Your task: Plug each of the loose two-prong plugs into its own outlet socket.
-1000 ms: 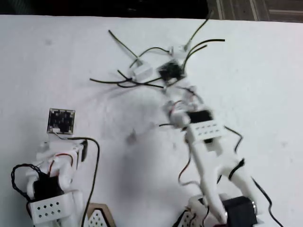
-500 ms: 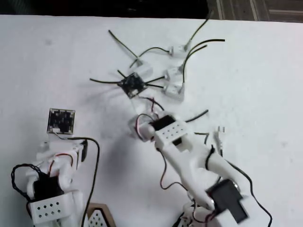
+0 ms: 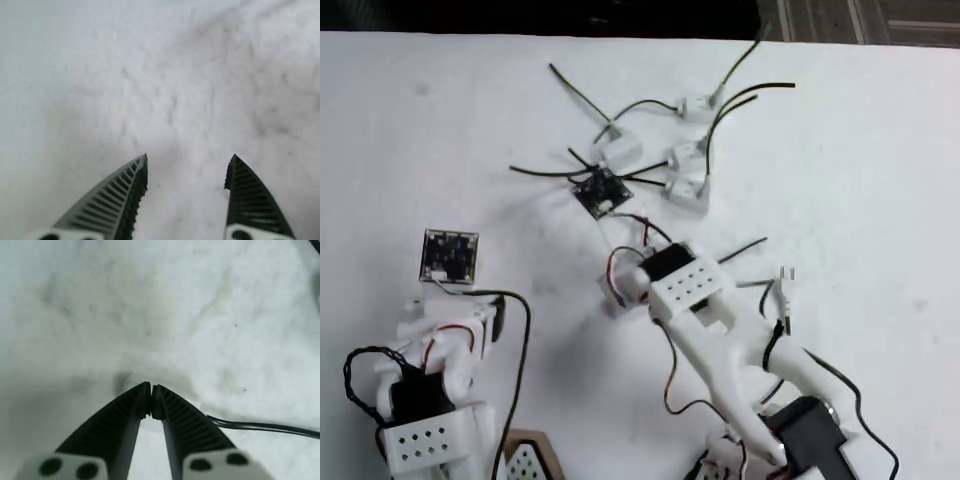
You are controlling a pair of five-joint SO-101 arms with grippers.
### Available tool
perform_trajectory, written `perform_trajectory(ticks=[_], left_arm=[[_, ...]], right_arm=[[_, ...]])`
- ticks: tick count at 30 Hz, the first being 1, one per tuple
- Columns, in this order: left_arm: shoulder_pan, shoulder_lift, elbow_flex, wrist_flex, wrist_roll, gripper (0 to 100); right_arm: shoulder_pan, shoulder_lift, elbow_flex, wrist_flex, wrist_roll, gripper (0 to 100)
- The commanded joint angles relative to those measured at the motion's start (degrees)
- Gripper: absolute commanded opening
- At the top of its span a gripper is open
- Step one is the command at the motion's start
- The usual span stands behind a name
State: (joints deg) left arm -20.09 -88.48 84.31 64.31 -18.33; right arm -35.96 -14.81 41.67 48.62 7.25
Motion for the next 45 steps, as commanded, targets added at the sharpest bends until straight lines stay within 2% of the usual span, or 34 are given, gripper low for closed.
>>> perform_trajectory(ticks=[1, 8, 16, 25, 33, 40, 45], left_arm=[[-0.22, -0.57, -0.35, -0.18, -0.53, 26], [-0.22, -0.57, -0.35, -0.18, -0.53, 26], [-0.22, -0.57, -0.35, -0.18, -0.53, 26], [-0.22, -0.57, -0.35, -0.18, -0.53, 26], [-0.22, -0.57, -0.35, -0.18, -0.53, 26], [-0.22, -0.57, -0.35, -0.18, -0.53, 26], [-0.22, -0.57, -0.35, -0.18, -0.53, 26]], right_arm=[[-3.12, -2.59, -1.67, -4.35, -0.44, 1.8], [-6.02, 3.03, -1.85, -14.64, -4.31, 1.8], [-4.09, 13.58, -1.67, -15.08, -4.48, 1.8], [-2.68, 13.49, -1.93, 0.57, -4.48, 1.8], [-2.86, 12.35, -2.46, 4.18, -4.04, 1.8], [-2.59, -4.18, -3.16, 11.03, -3.87, 1.8], [1.71, -16.22, -2.81, 17.45, 1.85, 1.8]])
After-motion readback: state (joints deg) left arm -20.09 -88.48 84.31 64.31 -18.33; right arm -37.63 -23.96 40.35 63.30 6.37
